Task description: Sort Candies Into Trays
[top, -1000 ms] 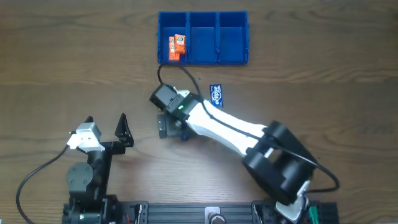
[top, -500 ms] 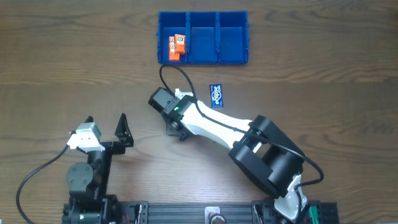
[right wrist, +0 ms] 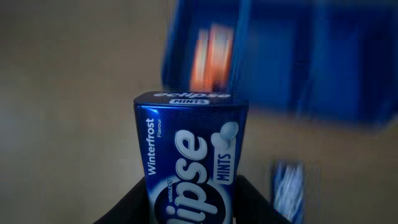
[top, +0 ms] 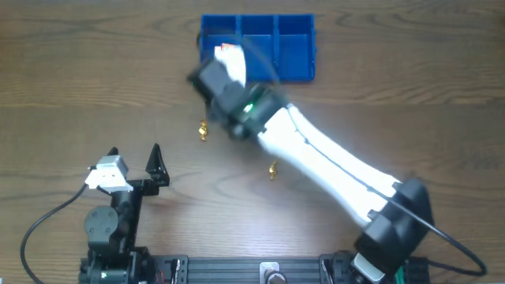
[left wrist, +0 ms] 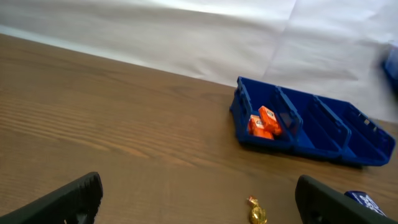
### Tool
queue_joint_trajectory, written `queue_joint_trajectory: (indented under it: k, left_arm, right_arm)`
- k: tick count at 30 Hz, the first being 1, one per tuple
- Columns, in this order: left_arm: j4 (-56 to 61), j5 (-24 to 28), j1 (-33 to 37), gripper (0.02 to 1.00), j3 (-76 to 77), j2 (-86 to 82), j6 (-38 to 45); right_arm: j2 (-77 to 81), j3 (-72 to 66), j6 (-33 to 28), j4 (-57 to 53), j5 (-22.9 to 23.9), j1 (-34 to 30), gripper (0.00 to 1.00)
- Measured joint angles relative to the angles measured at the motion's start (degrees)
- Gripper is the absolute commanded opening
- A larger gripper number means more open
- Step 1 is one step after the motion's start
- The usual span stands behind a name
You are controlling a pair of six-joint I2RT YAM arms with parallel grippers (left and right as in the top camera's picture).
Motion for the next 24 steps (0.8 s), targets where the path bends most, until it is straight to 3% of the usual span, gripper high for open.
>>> queue_joint_trajectory:
  k: [2,6,13,15,16,18,21,24]
  left_arm:
    - [0.0,0.0,0.0,0.998,0.0,0.0,0.0]
    - [0.0,0.0,0.0,0.996,0.0,0.0,0.0]
    - [0.0,0.0,0.0,0.998,0.0,0.0,0.0]
    - [0.0,0.0,0.0,0.996,0.0,0.0,0.0]
    - [0.0,0.0,0.0,0.998,0.0,0.0,0.0]
    - [0.0,0.0,0.0,0.996,0.0,0.0,0.0]
    - [0.0,0.0,0.0,0.996,0.0,0.0,0.0]
    - [0.0,0.0,0.0,0.998,0.0,0.0,0.0]
  right_arm:
    - [0.7,5.4,-4.8,4.6,2.4,-4.5,0.248]
    - [7.8,6.9,-8.2,14.3,4.1,-9.9,0.244]
    - [22.5,6.3,-8.7,18.1,-1.2,-16.0,0.257]
    - [22.6,6.3,-8.7,18.5,-1.9,-16.9,0.492]
    - [22.6,6.3,-8.7,18.5,-2.1,-16.9,0.728]
    - [22.6,6.3,-8.6,18.5,-2.5,-16.7,0.906]
    - [22.5,6.3,-8.6,17.5,-3.0,-15.9,0.980]
    - [21.2,6.2,-9.0,13.4,-3.2,-14.5,0.991]
